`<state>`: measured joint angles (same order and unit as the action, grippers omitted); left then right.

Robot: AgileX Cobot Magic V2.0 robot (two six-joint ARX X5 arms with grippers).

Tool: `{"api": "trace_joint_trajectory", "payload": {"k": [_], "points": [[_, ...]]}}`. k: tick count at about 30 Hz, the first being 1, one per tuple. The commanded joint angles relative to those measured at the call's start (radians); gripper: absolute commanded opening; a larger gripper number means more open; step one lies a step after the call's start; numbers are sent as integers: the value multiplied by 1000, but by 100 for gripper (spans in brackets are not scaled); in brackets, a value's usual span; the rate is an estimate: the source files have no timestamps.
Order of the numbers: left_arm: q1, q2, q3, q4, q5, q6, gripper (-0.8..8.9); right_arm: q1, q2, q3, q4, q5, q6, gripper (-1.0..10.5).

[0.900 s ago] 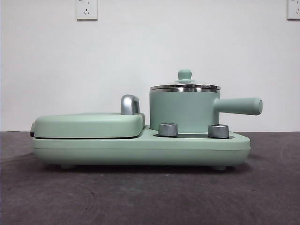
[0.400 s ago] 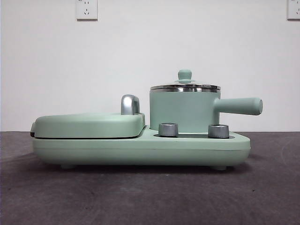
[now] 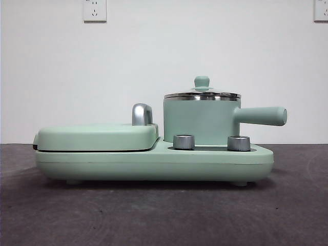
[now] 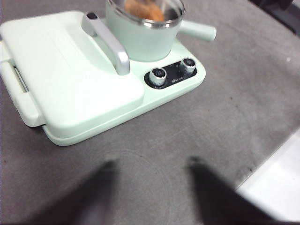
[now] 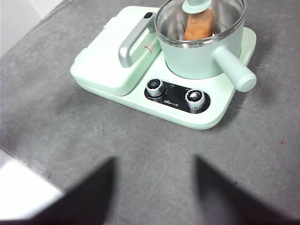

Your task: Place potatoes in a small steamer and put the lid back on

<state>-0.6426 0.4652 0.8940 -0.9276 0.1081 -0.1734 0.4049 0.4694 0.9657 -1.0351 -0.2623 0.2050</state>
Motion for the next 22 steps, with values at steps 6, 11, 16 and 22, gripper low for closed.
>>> {"api": "trace_joint_trajectory", "payload": {"k": [6, 11, 16, 22], "points": [[-6, -2, 12, 10, 0, -45, 20, 6, 5, 8, 10, 1, -4, 25], [-6, -2, 12, 9, 0, -45, 20, 6, 5, 8, 10, 0, -4, 25], [-5, -3, 10, 16, 0, -45, 20, 6, 5, 8, 10, 1, -4, 25], [171, -109, -102, 144, 2, 47, 19, 6, 5, 8, 10, 0, -4, 25]]}}
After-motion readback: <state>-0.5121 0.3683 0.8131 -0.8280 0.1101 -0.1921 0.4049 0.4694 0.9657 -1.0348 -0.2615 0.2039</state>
